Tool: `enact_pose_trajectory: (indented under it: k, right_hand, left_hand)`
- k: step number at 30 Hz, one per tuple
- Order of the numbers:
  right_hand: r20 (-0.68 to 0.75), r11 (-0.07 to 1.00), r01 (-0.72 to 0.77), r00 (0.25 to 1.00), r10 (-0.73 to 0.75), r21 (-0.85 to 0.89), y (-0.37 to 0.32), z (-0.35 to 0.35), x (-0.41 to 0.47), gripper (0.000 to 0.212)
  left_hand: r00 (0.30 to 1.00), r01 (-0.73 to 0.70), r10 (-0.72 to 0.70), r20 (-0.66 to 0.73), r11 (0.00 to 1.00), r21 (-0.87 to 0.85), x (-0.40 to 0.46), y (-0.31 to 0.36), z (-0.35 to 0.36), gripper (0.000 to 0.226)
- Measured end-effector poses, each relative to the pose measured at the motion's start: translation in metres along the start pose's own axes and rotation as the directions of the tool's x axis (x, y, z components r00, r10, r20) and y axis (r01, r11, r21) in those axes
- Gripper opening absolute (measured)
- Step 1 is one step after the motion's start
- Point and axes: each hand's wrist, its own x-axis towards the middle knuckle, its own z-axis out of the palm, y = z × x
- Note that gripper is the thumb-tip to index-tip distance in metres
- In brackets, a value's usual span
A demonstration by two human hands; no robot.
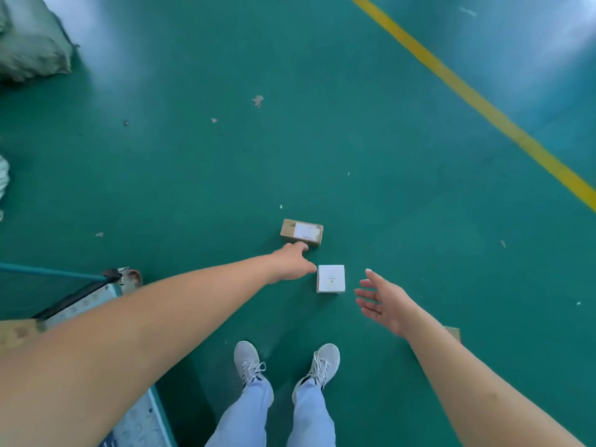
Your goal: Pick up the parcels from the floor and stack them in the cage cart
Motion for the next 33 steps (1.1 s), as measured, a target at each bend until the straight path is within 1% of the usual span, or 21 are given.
enact_pose_trajectory:
  k: [5,9,13,16,18,21,24,26,28,29,31,33]
  right_hand:
    - [-0.047,0.997,-0.064,0.997,0.066,0.05,0.048,-0.014,0.102,0.036]
    - [-0.064,0.994,-0.103,0.992,0.105,0.039,0.088,-0.012,0.18,0.035]
    - [-0.068,0.991,-0.133,0.989,0.132,-0.016,0.126,-0.008,0.255,0.038]
    - [-0.087,0.992,-0.123,0.989,0.12,-0.033,0.146,-0.005,0.315,0.043]
    - [-0.106,0.995,-0.088,0.991,0.083,-0.046,0.156,-0.001,0.355,0.048]
    - [-0.152,0.998,-0.029,0.988,0.02,-0.061,0.166,0.005,0.402,0.049]
    - [-0.188,0.997,0.017,0.982,-0.031,-0.075,0.173,0.014,0.444,0.065]
    - [-0.195,0.995,0.045,0.979,-0.062,-0.089,0.177,0.021,0.468,0.073]
    - [-0.199,0.993,0.067,0.976,-0.086,-0.098,0.181,0.027,0.49,0.077]
    - [-0.196,0.992,0.073,0.976,-0.091,-0.099,0.182,0.03,0.496,0.079]
    - [-0.206,0.994,0.064,0.975,-0.081,-0.088,0.184,0.037,0.506,0.085]
    - [-0.205,0.996,0.029,0.978,-0.047,-0.09,0.184,0.043,0.503,0.084]
  left_hand:
    - [0.996,0.06,-0.055,0.074,0.996,-0.072,0.105,-0.024,0.064,0.072]
    - [0.977,0.184,-0.162,0.137,0.969,-0.165,0.177,-0.061,0.115,0.071]
    - [0.958,0.259,-0.215,0.192,0.934,-0.246,0.244,-0.099,0.169,0.073]
    - [0.95,0.292,-0.233,0.208,0.9,-0.324,0.295,-0.122,0.206,0.075]
    - [0.953,0.29,-0.232,0.195,0.882,-0.37,0.329,-0.134,0.228,0.077]
    - [0.959,0.279,-0.227,0.168,0.86,-0.428,0.369,-0.142,0.251,0.083]
    - [0.963,0.265,-0.21,0.166,0.841,-0.473,0.406,-0.153,0.271,0.089]
    - [0.966,0.255,-0.201,0.163,0.843,-0.474,0.426,-0.159,0.282,0.08]
    - [0.967,0.249,-0.193,0.164,0.838,-0.485,0.444,-0.165,0.29,0.057]
    - [0.967,0.249,-0.187,0.173,0.837,-0.488,0.449,-0.167,0.293,0.049]
    - [0.962,0.262,-0.179,0.204,0.812,-0.522,0.457,-0.172,0.295,0.044]
    - [0.952,0.292,-0.187,0.243,0.795,-0.531,0.455,-0.175,0.294,0.046]
